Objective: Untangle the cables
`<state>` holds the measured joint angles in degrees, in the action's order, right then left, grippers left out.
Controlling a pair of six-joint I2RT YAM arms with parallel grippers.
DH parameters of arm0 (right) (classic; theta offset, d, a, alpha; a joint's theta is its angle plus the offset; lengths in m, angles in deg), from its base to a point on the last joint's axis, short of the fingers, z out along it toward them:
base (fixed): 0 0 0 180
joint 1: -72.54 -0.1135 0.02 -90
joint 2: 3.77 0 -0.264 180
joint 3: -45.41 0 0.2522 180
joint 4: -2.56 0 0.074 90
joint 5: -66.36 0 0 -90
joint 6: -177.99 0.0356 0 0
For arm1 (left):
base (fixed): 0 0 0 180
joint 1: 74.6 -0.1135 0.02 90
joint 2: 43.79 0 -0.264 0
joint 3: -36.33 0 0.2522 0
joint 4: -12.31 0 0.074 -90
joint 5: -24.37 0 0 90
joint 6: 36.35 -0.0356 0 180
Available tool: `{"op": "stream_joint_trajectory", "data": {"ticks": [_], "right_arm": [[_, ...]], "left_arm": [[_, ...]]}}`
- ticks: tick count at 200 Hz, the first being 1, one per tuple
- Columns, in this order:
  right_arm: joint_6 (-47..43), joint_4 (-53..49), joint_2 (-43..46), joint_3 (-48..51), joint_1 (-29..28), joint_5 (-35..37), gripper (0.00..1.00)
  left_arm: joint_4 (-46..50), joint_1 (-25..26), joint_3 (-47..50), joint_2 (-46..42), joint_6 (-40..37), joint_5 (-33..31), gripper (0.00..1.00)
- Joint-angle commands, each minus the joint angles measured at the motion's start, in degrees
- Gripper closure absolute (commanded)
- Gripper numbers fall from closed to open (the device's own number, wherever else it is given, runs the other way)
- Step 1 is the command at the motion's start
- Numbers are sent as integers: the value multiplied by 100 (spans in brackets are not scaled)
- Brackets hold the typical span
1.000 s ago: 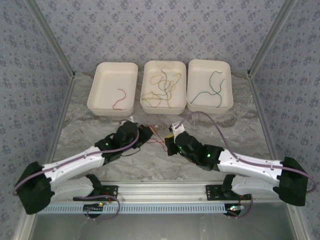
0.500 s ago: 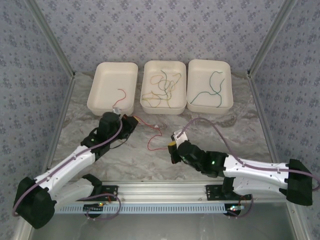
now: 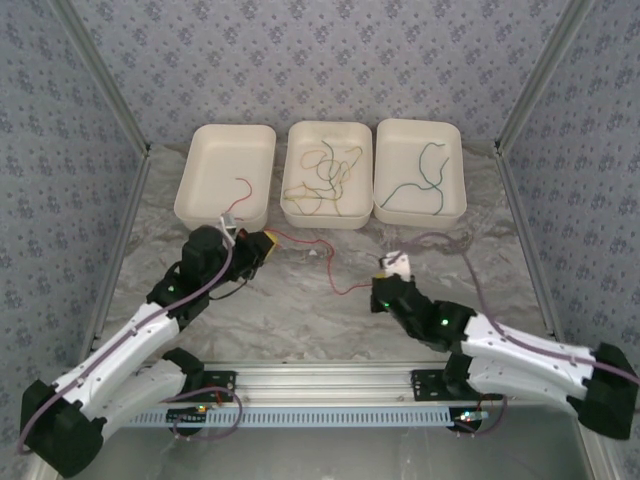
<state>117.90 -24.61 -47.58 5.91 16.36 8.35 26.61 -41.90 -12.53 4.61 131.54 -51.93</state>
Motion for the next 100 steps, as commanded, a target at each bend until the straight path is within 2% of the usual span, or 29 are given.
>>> {"op": "stream_joint_trajectory", "data": {"ticks": [1,16,27,55,64,79,100], "right_arm": [[-888,530,1155,427,628,133,100],[-1383,1040,1765,614,1520,-305,100],[-1317,1153,1837,497,2506,-839,100],[-546,1509,819,-214,5231,-2687,100],[-157,1734,349,-466,5902,-3253,100],[359,1998,-398,-933,6583,-3863,100],[568,2092,-1101,-1629,6888,-4430,100]], "left_arm": [[108,171,-247,-101,3,963,100],[490,362,-314,-188,-252,1292,100],[790,508,-380,-336,-500,1393,100],[2021,747,-685,-691,-1390,1453,100],[2197,767,-634,-804,-1529,1512,100],[2634,763,-595,-937,-1854,1446,100],[3087,764,-548,-931,-2295,1203,100]]}}
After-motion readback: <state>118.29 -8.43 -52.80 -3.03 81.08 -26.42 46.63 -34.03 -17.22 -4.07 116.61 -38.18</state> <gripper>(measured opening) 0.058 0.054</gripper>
